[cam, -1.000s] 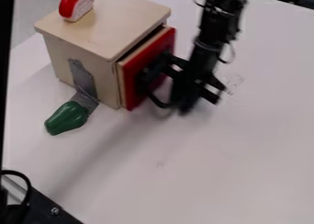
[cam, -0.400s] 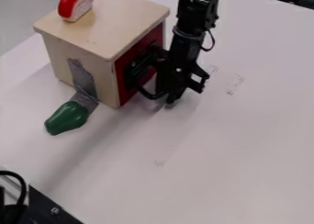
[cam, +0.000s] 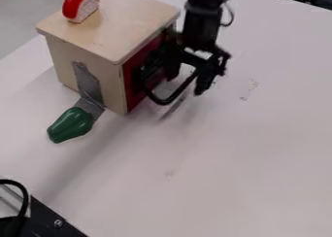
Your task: Closed the drawer
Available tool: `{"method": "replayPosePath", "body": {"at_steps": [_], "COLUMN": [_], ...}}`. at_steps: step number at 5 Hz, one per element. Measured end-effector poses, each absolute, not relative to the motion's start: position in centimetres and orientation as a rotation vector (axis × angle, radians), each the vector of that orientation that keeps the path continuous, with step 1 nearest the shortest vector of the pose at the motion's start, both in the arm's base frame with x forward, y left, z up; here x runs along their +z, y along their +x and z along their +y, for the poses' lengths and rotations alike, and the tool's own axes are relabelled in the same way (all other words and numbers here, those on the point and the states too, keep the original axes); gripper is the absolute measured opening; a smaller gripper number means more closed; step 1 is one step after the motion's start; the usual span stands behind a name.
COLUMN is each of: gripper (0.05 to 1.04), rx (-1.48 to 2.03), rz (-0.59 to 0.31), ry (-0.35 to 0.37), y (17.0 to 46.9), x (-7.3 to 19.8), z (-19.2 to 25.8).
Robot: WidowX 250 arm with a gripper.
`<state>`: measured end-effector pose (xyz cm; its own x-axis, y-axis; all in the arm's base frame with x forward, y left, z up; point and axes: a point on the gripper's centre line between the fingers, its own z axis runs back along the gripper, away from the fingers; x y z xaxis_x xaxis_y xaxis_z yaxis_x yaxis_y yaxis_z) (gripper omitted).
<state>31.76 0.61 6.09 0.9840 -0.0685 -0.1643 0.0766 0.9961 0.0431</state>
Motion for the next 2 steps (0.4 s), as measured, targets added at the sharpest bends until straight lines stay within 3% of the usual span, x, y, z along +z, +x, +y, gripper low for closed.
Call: {"method": "replayPosePath", "body": {"at_steps": [2], "gripper": [0.997], "rx": [-0.117], "rz": [0.033], "ry": [0.039], "y": [32.4], "x": [11.1], "z": [-0.5]}}
